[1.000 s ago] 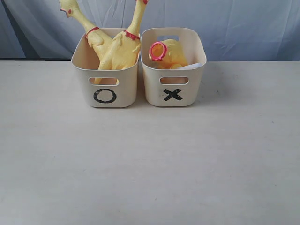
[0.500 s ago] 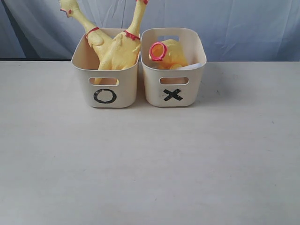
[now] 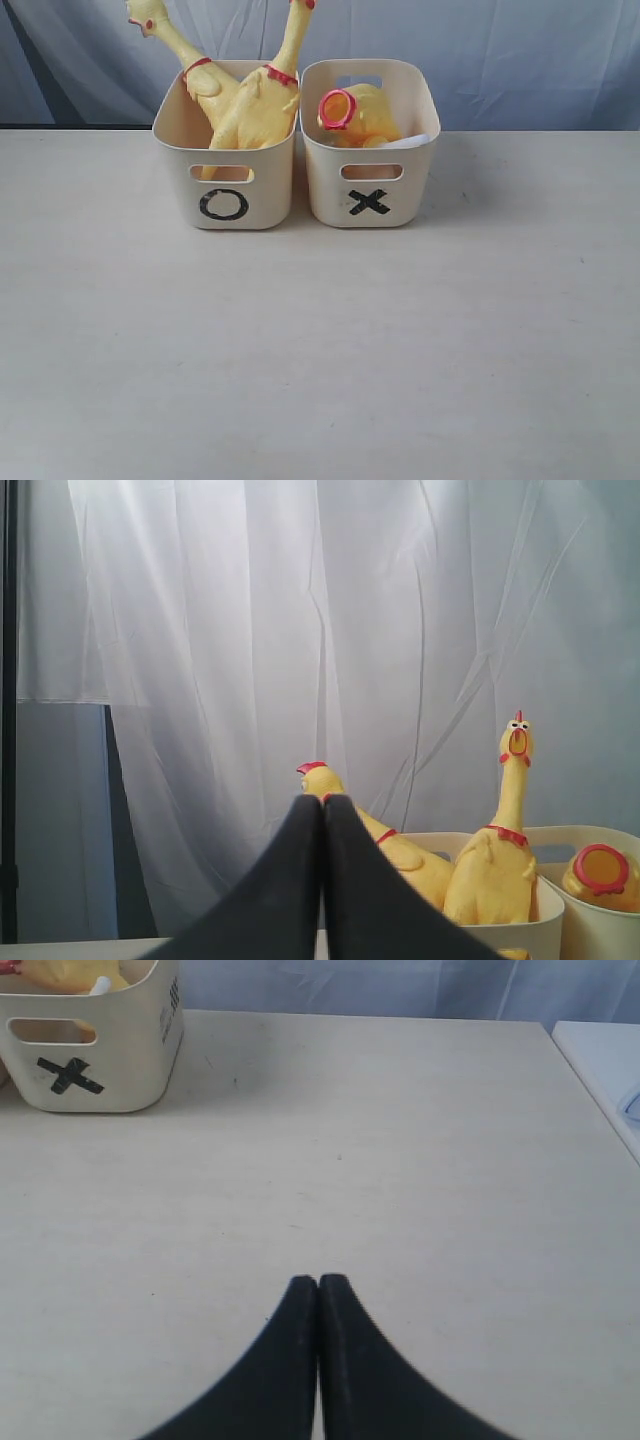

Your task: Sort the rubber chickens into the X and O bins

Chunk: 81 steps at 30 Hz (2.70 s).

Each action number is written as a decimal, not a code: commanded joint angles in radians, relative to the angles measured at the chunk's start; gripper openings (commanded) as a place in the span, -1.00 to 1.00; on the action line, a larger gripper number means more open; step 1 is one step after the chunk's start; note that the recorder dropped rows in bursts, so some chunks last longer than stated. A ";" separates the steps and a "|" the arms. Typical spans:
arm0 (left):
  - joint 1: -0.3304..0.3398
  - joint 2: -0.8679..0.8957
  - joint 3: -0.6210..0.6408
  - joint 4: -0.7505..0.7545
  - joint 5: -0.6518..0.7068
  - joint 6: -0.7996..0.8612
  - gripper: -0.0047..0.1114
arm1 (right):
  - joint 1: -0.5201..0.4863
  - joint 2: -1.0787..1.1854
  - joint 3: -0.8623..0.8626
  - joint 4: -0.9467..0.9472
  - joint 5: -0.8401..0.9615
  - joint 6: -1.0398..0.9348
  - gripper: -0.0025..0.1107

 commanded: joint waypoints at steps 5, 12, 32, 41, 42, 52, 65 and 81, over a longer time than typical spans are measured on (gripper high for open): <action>0.000 -0.006 0.006 -0.005 0.001 -0.001 -0.92 | -0.005 -0.003 0.004 -0.003 0.001 -0.001 -0.96; 0.000 -0.006 0.016 -0.005 -0.004 -0.001 -0.92 | -0.005 -0.003 0.004 0.057 0.010 -0.001 -0.96; 0.000 -0.006 0.124 -0.005 -0.004 -0.001 -0.92 | -0.005 -0.003 0.263 0.031 -1.163 -0.001 -0.96; 0.000 -0.006 0.124 -0.005 -0.004 -0.001 -0.92 | -0.005 -0.003 0.460 0.035 -1.163 -0.001 -0.96; 0.000 -0.006 0.124 -0.005 -0.004 -0.001 -0.92 | -0.005 -0.003 0.475 0.035 -1.163 -0.001 -0.96; 0.000 -0.006 0.124 -0.005 -0.007 -0.001 -0.92 | -0.005 -0.003 0.529 0.038 -1.113 -0.001 -0.96; 0.000 -0.006 0.124 -1.269 -0.003 -0.001 -0.92 | -0.005 -0.003 0.529 0.045 -1.114 -0.001 -0.96; 0.000 -0.006 0.137 -1.299 -0.007 -0.001 -0.92 | -0.005 -0.003 0.529 0.110 -1.116 -0.001 -0.96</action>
